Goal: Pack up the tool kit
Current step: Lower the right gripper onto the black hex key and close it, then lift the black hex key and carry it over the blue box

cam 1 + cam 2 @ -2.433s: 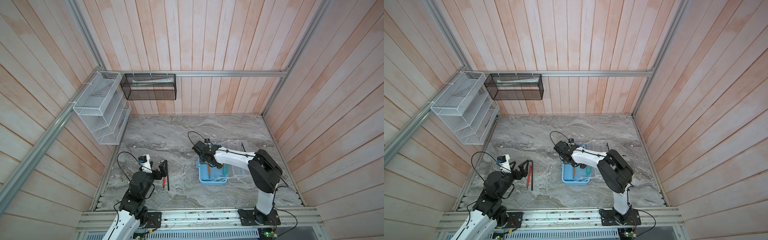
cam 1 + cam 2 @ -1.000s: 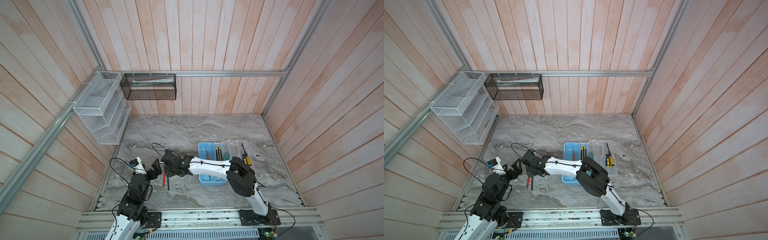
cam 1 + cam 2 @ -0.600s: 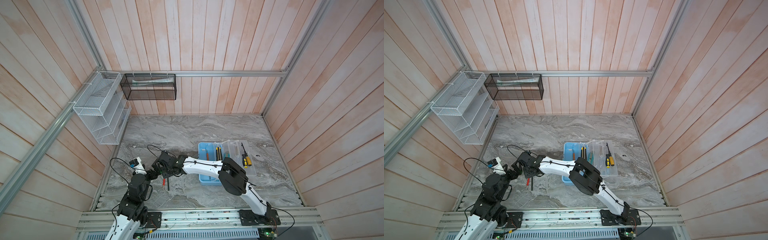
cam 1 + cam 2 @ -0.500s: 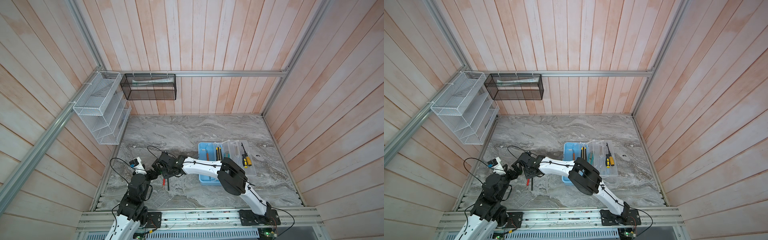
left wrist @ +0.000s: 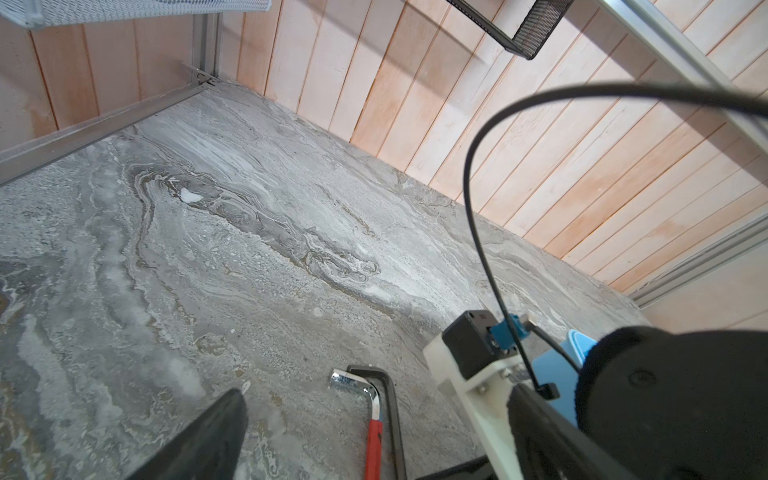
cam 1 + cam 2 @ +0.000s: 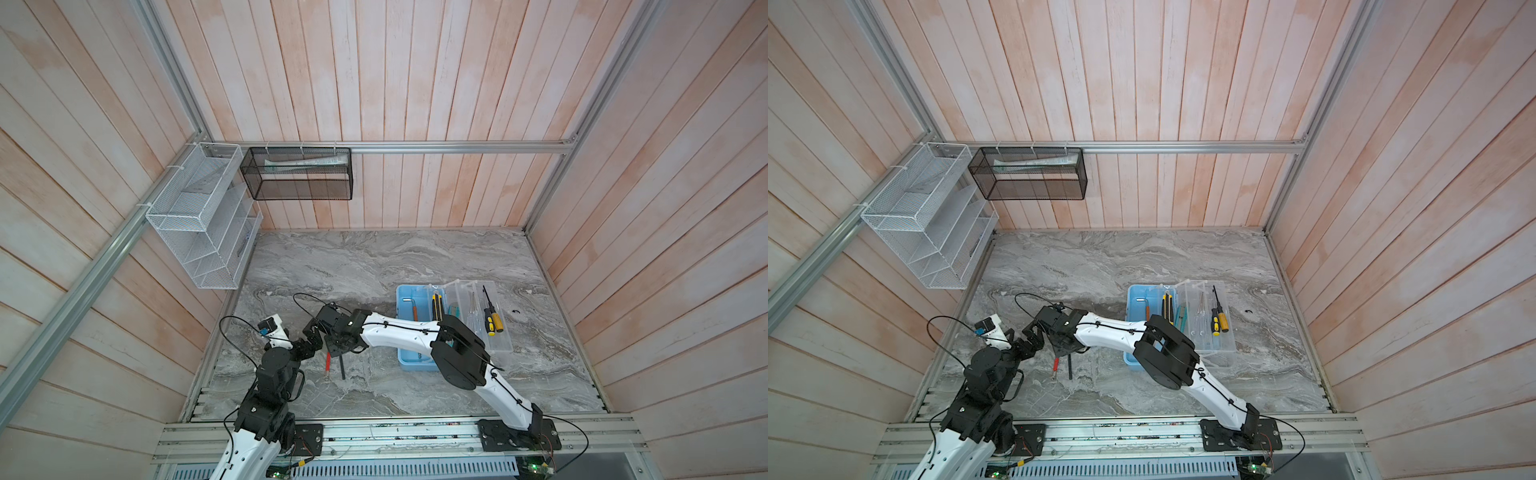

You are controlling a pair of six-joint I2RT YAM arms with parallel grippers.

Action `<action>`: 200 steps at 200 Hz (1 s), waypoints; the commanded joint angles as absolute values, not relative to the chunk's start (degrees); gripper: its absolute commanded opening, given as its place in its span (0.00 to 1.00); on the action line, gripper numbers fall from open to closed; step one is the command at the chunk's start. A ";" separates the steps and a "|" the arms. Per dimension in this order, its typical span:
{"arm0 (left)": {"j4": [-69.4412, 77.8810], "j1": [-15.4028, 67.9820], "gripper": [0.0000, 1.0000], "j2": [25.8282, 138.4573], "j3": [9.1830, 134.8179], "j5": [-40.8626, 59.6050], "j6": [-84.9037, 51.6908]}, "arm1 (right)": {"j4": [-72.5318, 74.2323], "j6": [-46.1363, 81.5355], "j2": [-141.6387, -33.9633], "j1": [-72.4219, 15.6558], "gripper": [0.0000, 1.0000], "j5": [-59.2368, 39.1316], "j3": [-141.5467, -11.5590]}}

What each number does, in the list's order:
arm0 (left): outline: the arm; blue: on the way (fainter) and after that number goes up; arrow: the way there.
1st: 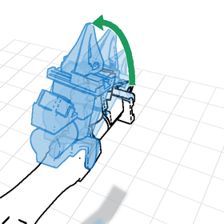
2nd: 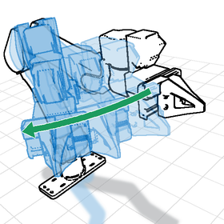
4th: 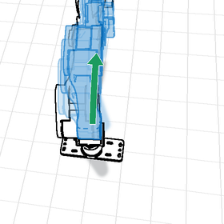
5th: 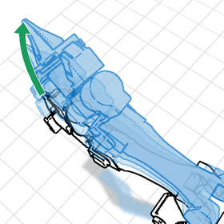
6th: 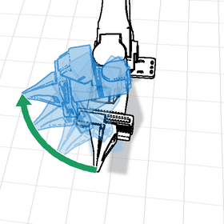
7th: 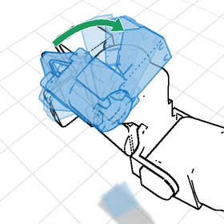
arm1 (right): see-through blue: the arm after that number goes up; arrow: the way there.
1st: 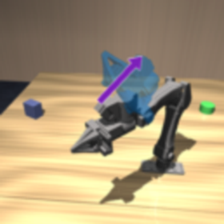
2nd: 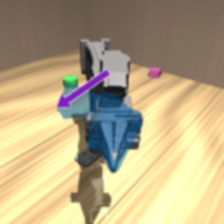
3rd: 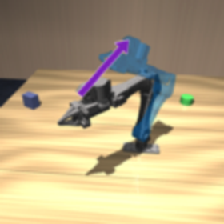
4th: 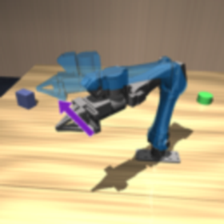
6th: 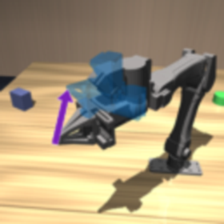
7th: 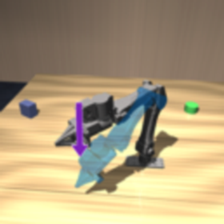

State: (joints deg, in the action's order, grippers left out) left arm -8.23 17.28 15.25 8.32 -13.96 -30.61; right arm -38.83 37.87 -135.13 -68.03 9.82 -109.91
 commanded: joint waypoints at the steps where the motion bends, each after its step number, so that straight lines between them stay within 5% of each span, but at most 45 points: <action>1: -7.31 17.40 1.00 14.70 7.90 -13.18 -30.03 | -46.72 37.49 -134.01 -67.38 0.24 16.78 -107.37; 94: -7.20 17.40 1.00 14.79 7.91 -13.18 -29.98 | -37.34 34.54 -135.50 -66.29 0.25 12.42 -104.48; 148: -7.30 17.41 1.00 14.85 7.90 -13.36 -30.06 | -35.62 35.05 -133.84 -64.56 0.02 11.93 -100.87; 200: -7.21 17.40 1.00 14.85 7.90 -13.36 -30.11 | -34.35 35.57 -127.84 -63.48 0.00 13.48 -98.17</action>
State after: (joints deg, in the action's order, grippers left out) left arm -8.12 17.30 15.25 8.29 -13.78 -30.63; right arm -32.23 34.92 -130.52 -64.51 12.40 -100.92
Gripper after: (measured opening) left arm 0.996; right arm 0.053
